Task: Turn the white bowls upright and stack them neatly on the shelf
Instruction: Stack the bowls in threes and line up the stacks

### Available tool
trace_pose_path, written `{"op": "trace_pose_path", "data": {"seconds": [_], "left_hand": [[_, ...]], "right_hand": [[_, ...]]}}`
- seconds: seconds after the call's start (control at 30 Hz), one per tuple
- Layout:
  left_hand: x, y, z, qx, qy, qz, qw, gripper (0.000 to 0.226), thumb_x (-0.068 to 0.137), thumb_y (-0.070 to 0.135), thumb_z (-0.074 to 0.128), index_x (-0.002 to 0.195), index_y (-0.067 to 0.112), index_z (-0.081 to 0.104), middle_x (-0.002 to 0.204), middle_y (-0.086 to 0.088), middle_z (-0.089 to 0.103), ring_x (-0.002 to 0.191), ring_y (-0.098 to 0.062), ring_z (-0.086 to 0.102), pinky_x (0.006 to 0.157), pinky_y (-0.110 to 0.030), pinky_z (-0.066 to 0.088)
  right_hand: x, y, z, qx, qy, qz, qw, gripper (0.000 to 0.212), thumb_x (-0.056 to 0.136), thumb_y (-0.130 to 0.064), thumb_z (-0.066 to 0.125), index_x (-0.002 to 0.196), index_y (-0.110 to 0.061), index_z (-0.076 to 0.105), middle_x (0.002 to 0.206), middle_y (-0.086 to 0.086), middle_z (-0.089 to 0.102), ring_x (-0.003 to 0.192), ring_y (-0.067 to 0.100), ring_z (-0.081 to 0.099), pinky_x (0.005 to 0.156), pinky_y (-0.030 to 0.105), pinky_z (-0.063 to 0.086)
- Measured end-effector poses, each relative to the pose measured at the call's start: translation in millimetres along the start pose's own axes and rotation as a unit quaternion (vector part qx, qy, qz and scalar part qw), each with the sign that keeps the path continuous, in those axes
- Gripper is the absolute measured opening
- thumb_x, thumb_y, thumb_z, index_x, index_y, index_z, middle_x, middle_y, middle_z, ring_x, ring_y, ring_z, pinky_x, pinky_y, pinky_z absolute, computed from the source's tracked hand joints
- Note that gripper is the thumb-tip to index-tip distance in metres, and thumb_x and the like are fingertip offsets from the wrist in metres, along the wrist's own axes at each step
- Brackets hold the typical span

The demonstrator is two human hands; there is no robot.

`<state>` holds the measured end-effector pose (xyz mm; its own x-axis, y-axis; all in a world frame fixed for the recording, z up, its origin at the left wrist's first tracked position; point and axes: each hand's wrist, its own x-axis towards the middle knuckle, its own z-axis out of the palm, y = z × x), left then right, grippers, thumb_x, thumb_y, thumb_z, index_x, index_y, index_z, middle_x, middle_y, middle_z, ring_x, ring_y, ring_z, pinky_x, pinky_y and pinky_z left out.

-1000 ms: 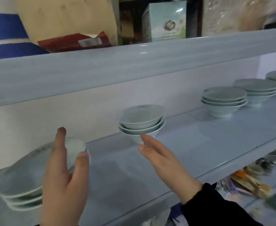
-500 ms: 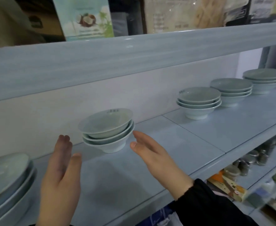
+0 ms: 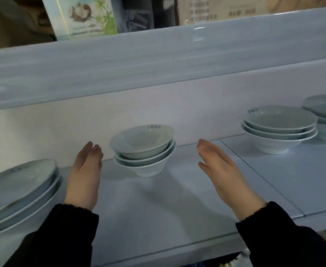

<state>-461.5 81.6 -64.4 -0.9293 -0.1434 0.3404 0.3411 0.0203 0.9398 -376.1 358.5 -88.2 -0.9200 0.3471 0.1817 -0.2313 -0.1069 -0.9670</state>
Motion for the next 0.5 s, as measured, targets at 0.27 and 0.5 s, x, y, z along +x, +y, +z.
{"op": "trace_pose_path", "data": {"seconds": [0.27, 0.5], "left_hand": [[10, -20, 6, -0.027, 0.02, -0.021, 0.999, 0.054, 0.093, 0.042, 0.051, 0.139, 0.014, 0.047, 0.145, -0.01, 0.049, 0.134, -0.026, 0.046, 0.112, -0.045, 0.037], [48, -35, 17, -0.062, -0.004, -0.055, 0.997, 0.039, 0.106, 0.021, 0.035, 0.144, 0.015, 0.04, 0.146, -0.007, 0.045, 0.136, -0.024, 0.042, 0.11, -0.036, 0.032]], "right_hand": [[58, 0, 0, 0.037, -0.037, 0.039, 0.998, 0.04, 0.082, -0.059, 0.062, 0.119, -0.042, 0.061, 0.149, -0.01, 0.048, 0.135, 0.009, 0.046, 0.113, 0.035, 0.037], [109, 7, 28, 0.001, -0.04, 0.082, 0.996, 0.063, 0.097, -0.056, 0.048, 0.151, -0.024, 0.042, 0.152, -0.001, 0.044, 0.14, 0.016, 0.041, 0.118, 0.04, 0.031]]}}
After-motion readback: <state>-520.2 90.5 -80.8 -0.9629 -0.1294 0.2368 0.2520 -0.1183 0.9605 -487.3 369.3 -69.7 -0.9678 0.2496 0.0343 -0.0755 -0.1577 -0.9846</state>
